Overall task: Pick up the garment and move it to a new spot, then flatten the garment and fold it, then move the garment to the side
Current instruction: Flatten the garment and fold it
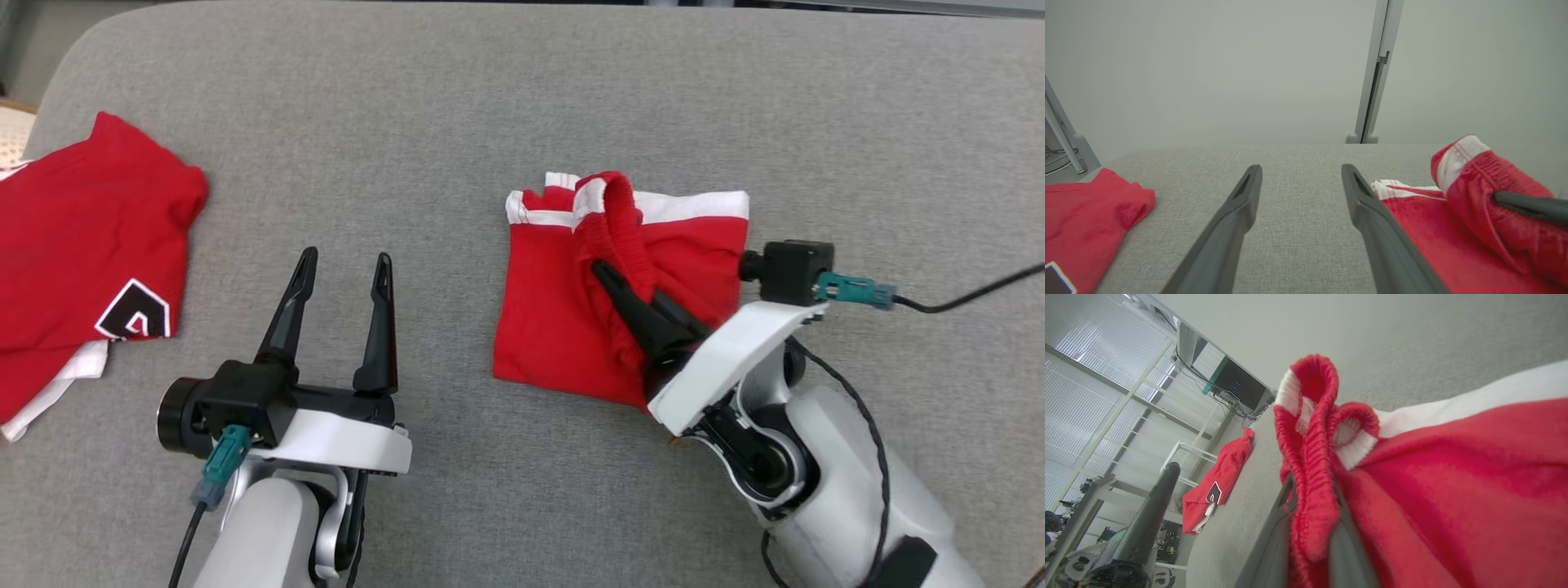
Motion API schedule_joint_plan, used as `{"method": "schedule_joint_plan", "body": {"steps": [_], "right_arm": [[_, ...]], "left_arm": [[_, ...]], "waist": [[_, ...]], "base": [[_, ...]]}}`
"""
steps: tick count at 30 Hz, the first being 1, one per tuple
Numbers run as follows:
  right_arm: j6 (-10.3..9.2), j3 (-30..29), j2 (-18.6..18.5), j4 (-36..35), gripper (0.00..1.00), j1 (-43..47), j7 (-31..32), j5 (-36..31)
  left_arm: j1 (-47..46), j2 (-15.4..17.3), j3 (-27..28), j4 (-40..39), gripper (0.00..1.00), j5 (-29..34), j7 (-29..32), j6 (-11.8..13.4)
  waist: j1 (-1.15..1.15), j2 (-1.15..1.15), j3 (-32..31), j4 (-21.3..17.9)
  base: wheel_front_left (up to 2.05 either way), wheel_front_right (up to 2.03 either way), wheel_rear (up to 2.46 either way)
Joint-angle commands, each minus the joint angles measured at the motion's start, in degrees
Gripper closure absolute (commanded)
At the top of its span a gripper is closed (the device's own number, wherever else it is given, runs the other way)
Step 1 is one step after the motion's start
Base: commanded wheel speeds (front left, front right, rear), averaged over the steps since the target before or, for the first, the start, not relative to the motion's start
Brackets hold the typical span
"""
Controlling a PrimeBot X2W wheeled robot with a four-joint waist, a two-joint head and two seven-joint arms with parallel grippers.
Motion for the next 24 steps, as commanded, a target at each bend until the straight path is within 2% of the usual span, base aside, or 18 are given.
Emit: {"method": "schedule_joint_plan", "body": {"steps": [1, 3, 4, 5, 6, 11, 15, 19, 24], "right_arm": [[0.02, 0.86, 0.00, 1.67, 1.00, -1.44, -0.74, -0.40], [0.02, 2.08, 0.89, 3.96, 1.00, -2.66, -2.23, 0.25], [0.02, 2.57, 1.20, 4.89, 0.89, -3.31, -3.15, 0.31], [0.02, 3.49, 1.39, 5.47, 0.51, -3.84, -4.20, 0.10], [0.02, 4.30, 1.54, 5.91, 0.00, -4.29, -5.42, -0.21], [0.02, 8.63, 0.33, 4.73, 0.00, -6.75, -14.06, -2.54], [0.02, 9.27, -1.74, 4.00, 0.00, -7.95, -21.52, -5.43], [0.02, 5.51, -4.62, 3.27, 0.00, -7.04, -24.90, -8.97], [0.02, -3.93, -7.80, 1.63, 0.00, -1.52, -25.67, -13.56]], "left_arm": [[-1.26, -0.08, 0.02, 0.05, 0.00, -0.07, -0.25, -0.30], [-1.38, -0.24, -0.07, 0.24, 0.00, -0.16, -0.25, -0.33], [-1.56, -0.28, -0.07, 0.21, 0.00, -0.17, -0.25, -0.31], [-1.71, -0.34, -0.01, 0.22, 0.00, -0.17, -0.25, -0.26], [-1.77, -0.42, 0.09, 0.23, 0.00, -0.18, -0.25, -0.21], [-1.46, -0.61, 0.79, 0.12, 0.00, 0.09, -0.25, 0.01], [-1.52, -0.63, 1.42, 0.28, 0.00, 0.69, -0.25, -0.24], [-1.61, -0.45, 2.14, 0.49, 0.00, 1.08, -0.25, -0.42], [-1.28, 0.31, 3.44, 1.06, 0.00, 1.05, -0.25, -0.74]], "waist": [[0.00, 0.00, 0.85, 1.14], [0.00, 0.00, 1.21, 1.68], [0.00, 0.00, 1.39, 1.88], [0.00, 0.00, 1.50, 1.98], [0.00, 0.00, 1.60, 1.99], [0.00, 0.00, 1.69, 1.04], [0.00, 0.00, 1.25, -0.37], [0.00, 0.00, 0.73, -1.98], [0.00, 0.00, -0.21, -3.83]], "base": [[0.00, 0.00, 0.00], [0.00, 0.00, 0.00], [0.00, 0.00, 0.00], [0.00, 0.00, 0.00], [0.00, 0.00, 0.00], [0.00, 0.00, 0.00], [0.00, 0.00, 0.00], [0.00, 0.00, 0.00], [0.00, 0.00, 0.00]]}}
